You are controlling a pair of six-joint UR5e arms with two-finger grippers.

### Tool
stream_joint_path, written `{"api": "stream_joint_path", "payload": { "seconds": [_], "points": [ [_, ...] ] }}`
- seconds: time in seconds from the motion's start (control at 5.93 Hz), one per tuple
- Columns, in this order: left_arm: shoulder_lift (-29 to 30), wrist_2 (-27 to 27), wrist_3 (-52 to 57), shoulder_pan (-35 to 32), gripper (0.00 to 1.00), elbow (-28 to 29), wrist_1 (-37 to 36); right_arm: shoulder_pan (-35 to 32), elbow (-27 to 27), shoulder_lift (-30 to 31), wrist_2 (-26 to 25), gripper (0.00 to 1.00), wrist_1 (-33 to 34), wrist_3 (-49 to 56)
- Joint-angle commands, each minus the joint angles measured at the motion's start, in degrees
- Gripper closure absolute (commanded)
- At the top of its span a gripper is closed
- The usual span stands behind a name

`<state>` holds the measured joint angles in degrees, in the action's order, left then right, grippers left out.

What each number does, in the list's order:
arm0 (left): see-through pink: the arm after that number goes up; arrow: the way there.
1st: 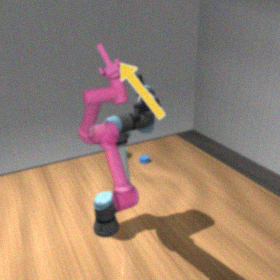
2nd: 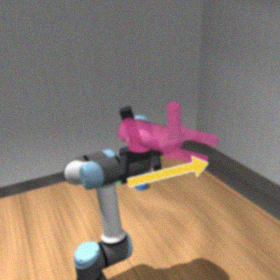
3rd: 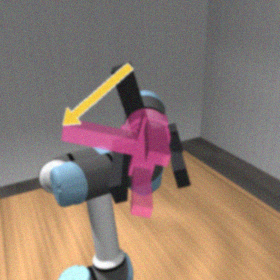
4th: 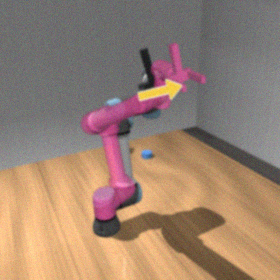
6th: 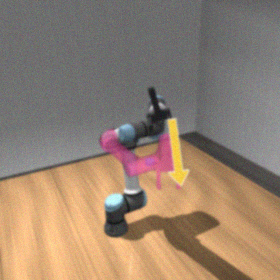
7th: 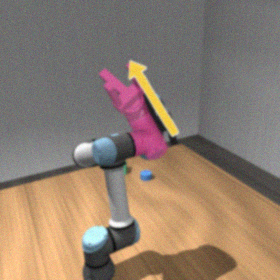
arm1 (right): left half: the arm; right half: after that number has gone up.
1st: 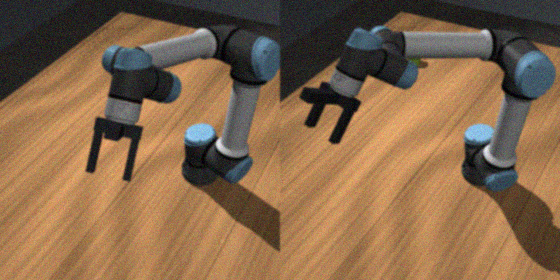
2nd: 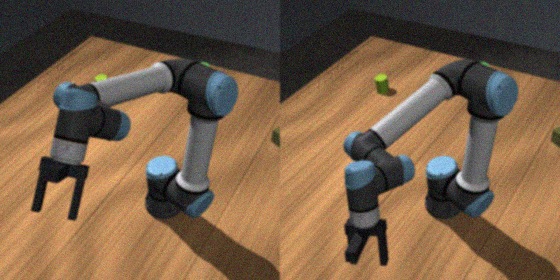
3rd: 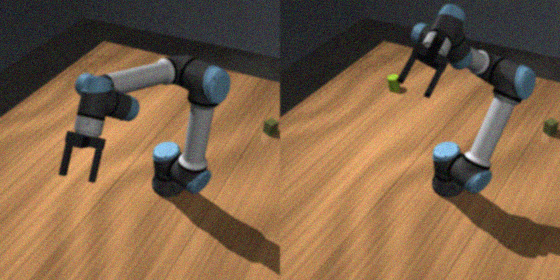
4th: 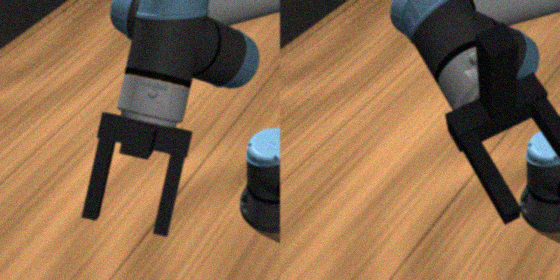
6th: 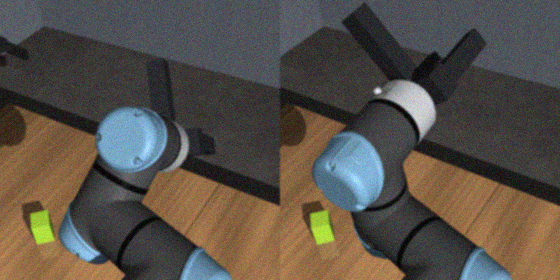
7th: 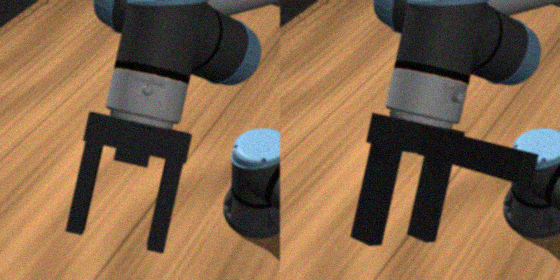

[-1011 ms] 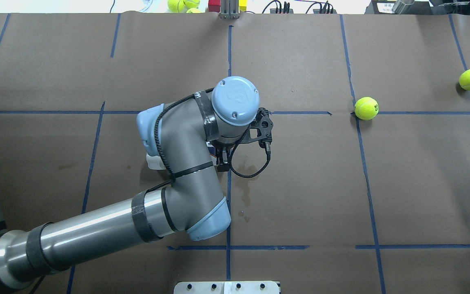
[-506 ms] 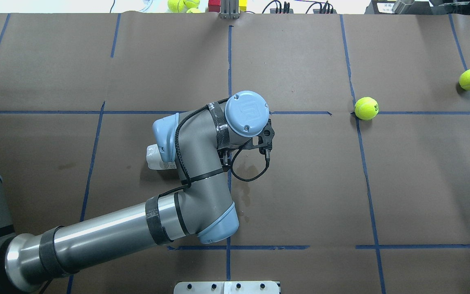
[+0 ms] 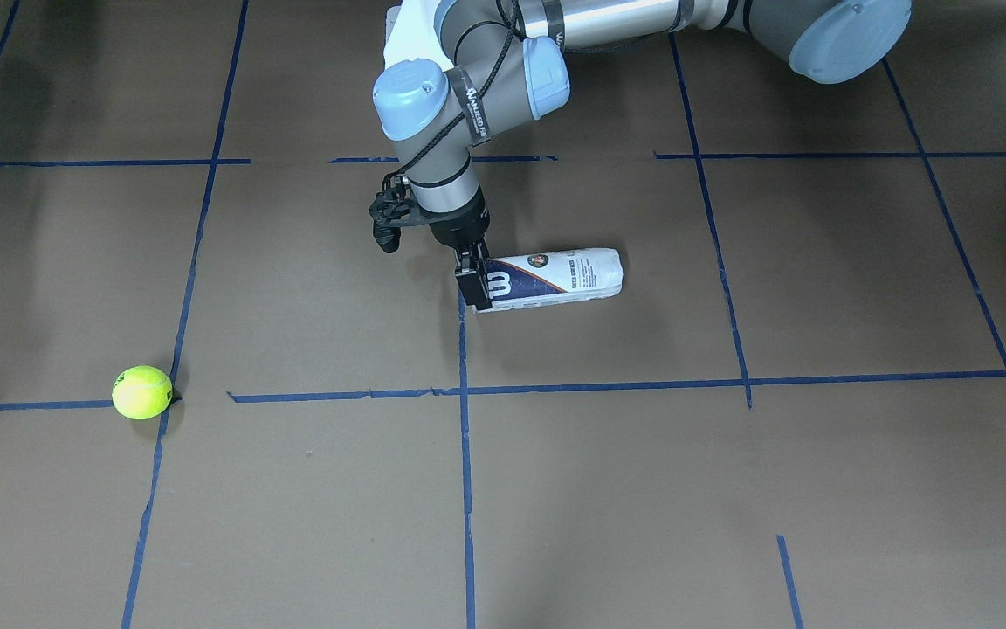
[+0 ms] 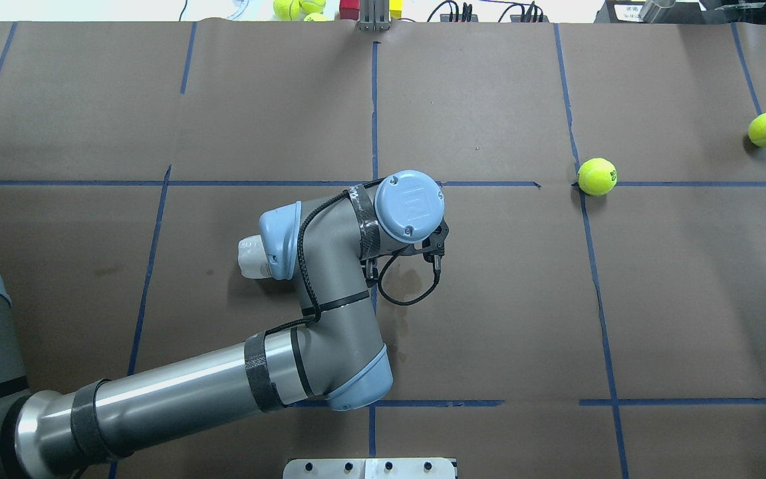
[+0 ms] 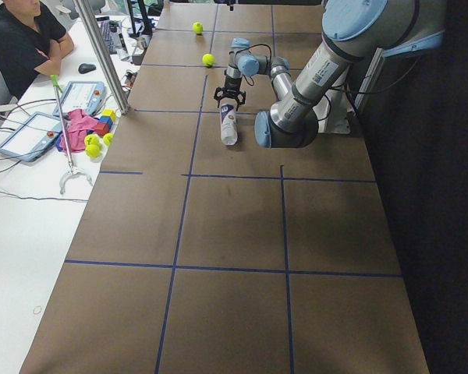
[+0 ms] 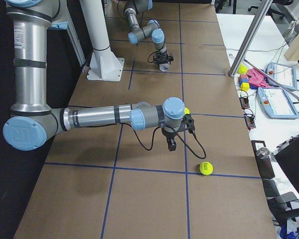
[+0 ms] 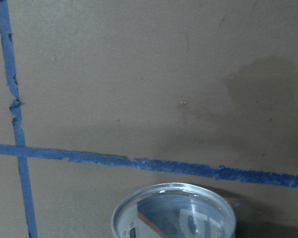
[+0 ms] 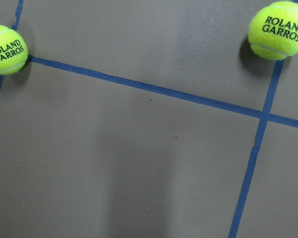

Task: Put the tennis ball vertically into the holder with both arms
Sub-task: 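Grasp the Wilson can with the left gripper near its open end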

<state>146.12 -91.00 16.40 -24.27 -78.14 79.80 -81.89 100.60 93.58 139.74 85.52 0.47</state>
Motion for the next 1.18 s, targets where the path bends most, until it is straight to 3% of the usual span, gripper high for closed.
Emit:
{"api": "stream_joint_path", "payload": {
  "seconds": [0.0,0.34,0.84,1.01],
  "points": [
    [-0.04,0.12,-0.14,0.18,0.01,0.88,0.26,0.15,-0.23,-0.07,0.00,0.01,0.00,0.06],
    [-0.31,0.21,-0.14,0.18,0.02,2.89,3.22,0.42,-0.23,-0.07,-0.08,0.01,0.00,0.06],
    [-0.05,2.12,0.30,0.18,0.27,3.00,4.22,0.59,-0.23,-0.16,-0.08,0.01,0.00,0.06],
    [-0.04,2.14,0.30,-0.25,0.31,-0.31,4.22,0.59,-0.23,-0.16,-0.08,0.01,0.00,0.06]
  ]
}}
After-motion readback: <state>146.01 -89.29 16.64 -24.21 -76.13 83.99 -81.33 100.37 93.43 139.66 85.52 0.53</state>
